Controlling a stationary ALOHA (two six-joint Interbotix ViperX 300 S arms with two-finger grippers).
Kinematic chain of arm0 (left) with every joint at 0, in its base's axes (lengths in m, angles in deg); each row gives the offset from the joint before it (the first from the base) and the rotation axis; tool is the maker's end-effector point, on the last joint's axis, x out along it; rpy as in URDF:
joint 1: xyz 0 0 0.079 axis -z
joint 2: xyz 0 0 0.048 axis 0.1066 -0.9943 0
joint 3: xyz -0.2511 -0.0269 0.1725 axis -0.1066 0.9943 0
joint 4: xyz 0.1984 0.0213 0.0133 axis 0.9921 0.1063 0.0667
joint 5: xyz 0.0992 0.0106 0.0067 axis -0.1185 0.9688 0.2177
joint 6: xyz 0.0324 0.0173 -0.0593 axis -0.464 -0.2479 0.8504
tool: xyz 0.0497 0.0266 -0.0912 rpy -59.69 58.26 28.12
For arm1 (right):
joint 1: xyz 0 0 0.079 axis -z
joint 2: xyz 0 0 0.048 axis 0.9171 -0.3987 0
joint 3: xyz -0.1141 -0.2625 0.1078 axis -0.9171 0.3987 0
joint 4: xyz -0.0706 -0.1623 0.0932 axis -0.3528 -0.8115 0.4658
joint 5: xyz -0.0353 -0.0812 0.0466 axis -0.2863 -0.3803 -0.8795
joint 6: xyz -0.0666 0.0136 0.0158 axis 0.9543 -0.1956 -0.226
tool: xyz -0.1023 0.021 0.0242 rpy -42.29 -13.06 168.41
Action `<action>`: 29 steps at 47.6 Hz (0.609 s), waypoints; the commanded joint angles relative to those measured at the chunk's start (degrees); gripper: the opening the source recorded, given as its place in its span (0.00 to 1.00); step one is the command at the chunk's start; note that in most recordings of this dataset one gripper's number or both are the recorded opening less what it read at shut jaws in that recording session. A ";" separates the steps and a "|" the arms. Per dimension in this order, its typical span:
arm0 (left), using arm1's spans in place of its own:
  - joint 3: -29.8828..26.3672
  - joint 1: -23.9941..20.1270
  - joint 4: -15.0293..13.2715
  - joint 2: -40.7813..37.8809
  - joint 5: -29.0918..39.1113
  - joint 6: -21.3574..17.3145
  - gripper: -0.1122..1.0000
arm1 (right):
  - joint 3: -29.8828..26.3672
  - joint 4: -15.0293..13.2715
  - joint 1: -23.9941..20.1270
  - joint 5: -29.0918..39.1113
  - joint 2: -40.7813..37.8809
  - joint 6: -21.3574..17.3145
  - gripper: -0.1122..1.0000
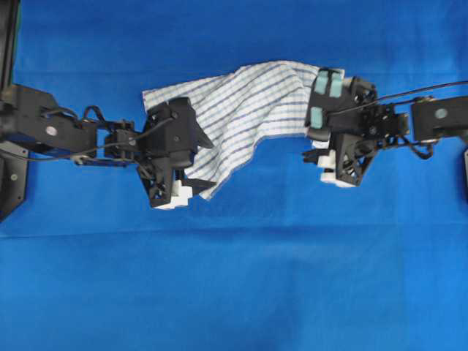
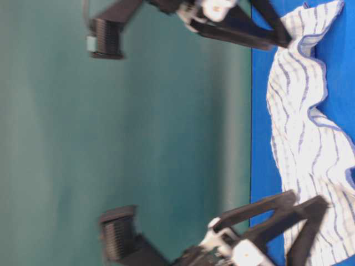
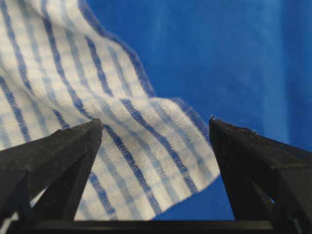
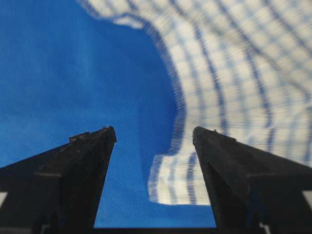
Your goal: Lift the towel with both arms.
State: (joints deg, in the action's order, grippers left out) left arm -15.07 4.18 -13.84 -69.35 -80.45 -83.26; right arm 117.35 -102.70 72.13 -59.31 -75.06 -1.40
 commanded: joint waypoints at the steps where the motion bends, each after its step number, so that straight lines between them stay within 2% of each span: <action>1: -1.23 0.18 -0.09 -1.85 -2.46 0.18 0.92 | 0.00 0.09 0.53 -2.55 -1.58 -0.09 0.70; 12: -2.37 0.53 -0.18 -6.42 -5.01 0.26 0.92 | 1.58 0.09 2.99 -7.47 -5.36 -0.09 0.70; 24: -2.64 0.53 -0.26 -7.12 -3.69 0.18 0.88 | 1.76 -0.35 3.78 -8.17 -5.98 0.09 0.68; 26: -2.72 0.53 -0.26 -7.12 -3.08 0.18 0.85 | 1.67 -0.44 3.78 -8.17 -5.89 0.18 0.65; 29: -2.81 0.53 -0.26 -7.12 -1.85 0.09 0.75 | 1.67 -0.44 4.04 -8.17 -5.89 0.18 0.54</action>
State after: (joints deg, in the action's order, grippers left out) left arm -16.92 4.54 -14.01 -77.17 -83.08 -82.99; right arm 119.63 -102.97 75.82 -67.04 -81.65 -1.31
